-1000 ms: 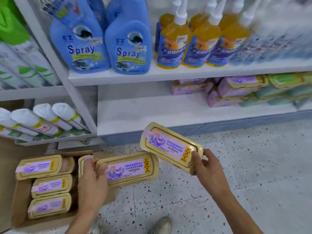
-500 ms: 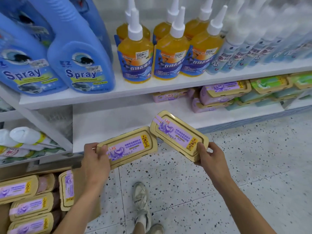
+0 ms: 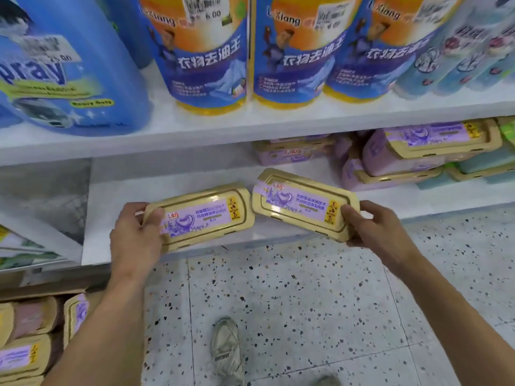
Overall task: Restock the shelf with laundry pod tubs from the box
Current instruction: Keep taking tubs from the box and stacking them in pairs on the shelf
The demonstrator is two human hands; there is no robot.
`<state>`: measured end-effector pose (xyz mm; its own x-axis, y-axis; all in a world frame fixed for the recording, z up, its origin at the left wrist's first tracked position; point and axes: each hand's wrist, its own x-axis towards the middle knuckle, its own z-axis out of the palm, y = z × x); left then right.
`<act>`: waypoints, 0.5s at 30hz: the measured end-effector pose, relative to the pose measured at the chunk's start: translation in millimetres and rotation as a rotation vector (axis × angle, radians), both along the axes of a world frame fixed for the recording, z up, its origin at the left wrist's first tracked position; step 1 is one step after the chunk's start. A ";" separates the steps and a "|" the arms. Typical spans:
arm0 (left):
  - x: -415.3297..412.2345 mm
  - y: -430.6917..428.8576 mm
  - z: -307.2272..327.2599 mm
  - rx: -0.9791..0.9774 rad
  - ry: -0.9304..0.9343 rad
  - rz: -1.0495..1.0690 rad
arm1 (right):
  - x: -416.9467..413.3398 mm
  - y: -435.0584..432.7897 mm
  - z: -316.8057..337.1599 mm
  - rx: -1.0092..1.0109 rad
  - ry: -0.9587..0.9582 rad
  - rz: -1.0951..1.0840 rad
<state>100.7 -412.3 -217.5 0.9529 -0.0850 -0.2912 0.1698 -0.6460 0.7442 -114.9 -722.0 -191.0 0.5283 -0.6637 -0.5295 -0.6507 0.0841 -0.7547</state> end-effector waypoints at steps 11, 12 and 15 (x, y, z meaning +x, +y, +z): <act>-18.2 5.0 -94.7 -0.738 -0.120 0.109 | 19.6 -30.2 -79.9 -0.108 -0.363 -0.041; -18.6 9.8 -107.2 -0.727 -0.162 0.067 | 21.1 -32.3 -89.2 -0.122 -0.406 -0.034; -16.2 4.1 -123.8 -0.525 -0.309 -0.101 | 27.6 -35.0 -110.5 -0.107 -0.500 -0.030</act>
